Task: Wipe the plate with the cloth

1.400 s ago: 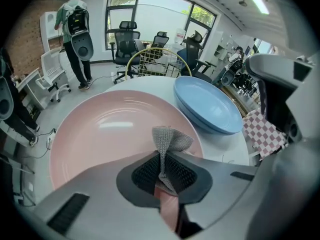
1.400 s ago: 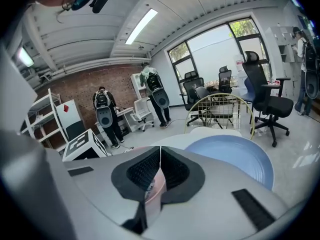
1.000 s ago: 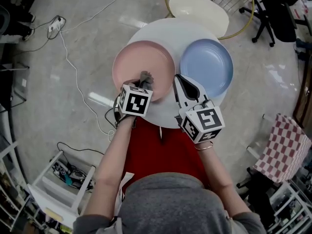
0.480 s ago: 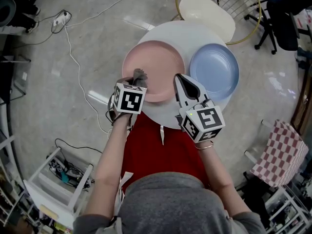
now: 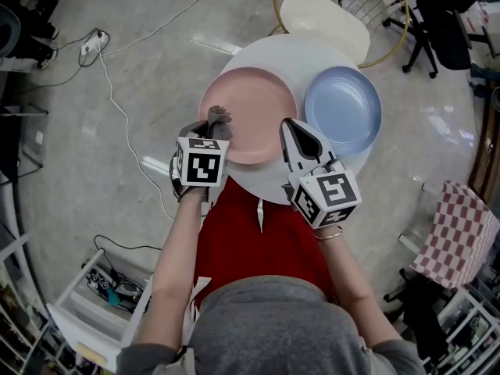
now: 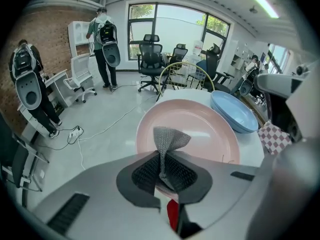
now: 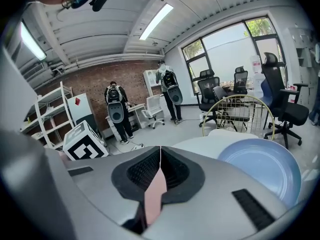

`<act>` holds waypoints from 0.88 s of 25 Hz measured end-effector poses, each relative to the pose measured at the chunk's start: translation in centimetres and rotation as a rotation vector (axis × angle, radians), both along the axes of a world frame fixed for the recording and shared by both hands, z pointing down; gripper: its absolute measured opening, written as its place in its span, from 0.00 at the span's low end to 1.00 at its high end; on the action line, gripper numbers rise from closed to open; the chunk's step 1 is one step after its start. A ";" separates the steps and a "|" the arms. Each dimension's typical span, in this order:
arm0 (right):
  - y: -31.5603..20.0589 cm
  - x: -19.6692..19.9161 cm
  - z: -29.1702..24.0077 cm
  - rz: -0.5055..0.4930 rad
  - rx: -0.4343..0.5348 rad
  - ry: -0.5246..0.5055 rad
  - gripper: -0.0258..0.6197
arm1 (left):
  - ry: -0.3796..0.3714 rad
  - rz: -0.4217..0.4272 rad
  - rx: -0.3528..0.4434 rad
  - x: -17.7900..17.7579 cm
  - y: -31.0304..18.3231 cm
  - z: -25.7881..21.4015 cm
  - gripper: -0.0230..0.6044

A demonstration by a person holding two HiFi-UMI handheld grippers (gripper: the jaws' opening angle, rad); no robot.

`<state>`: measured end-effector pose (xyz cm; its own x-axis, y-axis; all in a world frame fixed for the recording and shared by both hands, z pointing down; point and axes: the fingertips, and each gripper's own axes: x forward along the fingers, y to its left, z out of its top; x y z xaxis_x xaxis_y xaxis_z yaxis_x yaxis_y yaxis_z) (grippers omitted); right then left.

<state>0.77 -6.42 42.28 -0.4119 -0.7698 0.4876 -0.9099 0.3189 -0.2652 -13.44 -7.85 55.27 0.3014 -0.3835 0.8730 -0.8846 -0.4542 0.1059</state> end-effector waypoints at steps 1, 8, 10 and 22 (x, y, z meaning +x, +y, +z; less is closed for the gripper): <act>0.2 0.1 -0.1 0.011 0.002 0.002 0.09 | 0.013 0.004 0.009 0.1 0.0 -0.4 0.09; 2.4 1.9 -0.4 0.073 -0.002 0.031 0.09 | 0.136 0.058 0.070 4.0 0.9 -2.2 0.09; 2.8 2.7 -0.5 0.085 -0.003 0.035 0.09 | 0.168 0.087 0.062 5.8 1.9 -2.2 0.09; 6.1 7.0 -0.7 0.095 -0.020 0.017 0.09 | 0.098 0.155 0.000 11.1 6.9 -0.2 0.09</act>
